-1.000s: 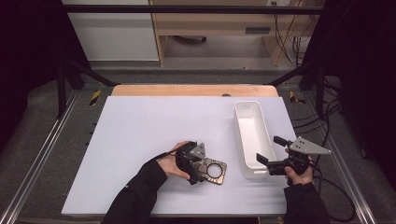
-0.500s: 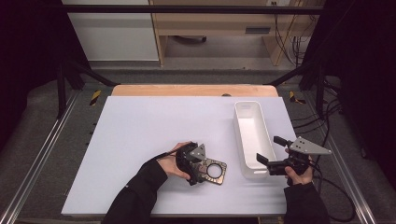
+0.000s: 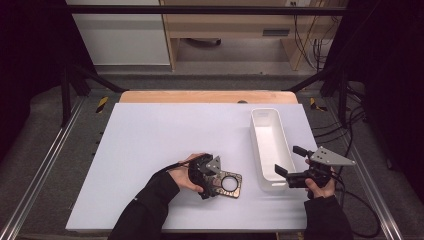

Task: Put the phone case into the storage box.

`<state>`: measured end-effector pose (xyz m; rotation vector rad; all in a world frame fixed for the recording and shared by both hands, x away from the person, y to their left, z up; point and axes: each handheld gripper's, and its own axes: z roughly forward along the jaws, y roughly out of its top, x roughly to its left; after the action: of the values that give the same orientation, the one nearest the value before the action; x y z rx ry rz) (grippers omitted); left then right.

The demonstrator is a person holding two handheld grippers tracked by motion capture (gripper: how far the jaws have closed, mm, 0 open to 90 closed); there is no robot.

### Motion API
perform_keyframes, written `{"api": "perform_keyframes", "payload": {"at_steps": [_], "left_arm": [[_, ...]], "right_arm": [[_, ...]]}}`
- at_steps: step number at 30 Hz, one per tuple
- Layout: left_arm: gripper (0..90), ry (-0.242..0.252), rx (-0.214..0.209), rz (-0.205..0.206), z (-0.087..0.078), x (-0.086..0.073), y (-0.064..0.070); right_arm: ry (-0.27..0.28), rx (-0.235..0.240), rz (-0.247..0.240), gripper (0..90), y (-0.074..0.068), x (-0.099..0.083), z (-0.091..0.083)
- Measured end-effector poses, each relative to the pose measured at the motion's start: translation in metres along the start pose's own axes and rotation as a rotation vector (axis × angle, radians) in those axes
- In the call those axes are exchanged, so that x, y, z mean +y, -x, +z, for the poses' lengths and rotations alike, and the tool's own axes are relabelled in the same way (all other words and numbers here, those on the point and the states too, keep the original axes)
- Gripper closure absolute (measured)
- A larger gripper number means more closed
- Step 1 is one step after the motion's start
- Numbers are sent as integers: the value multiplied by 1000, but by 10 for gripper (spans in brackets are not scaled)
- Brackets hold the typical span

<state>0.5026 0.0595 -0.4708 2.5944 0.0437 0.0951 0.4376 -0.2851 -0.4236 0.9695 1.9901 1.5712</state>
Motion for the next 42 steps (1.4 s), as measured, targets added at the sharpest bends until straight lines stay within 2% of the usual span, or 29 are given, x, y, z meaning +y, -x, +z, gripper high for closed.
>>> {"api": "perform_keyframes", "payload": {"at_steps": [16,26,34,42], "left_arm": [[93,-54,-17,-5,-6,1,7],[103,-67,-26,-19,-7,2,9],[91,-58,-30,-20,-3,3,9],[92,-66,-49,-32,-2,4,6]], "right_arm": [[3,8,-2,2,0,0,0],[2,12,-3,2,0,0,0],[0,12,-6,2,0,0,0],[-1,13,-5,2,0,0,0]]}}
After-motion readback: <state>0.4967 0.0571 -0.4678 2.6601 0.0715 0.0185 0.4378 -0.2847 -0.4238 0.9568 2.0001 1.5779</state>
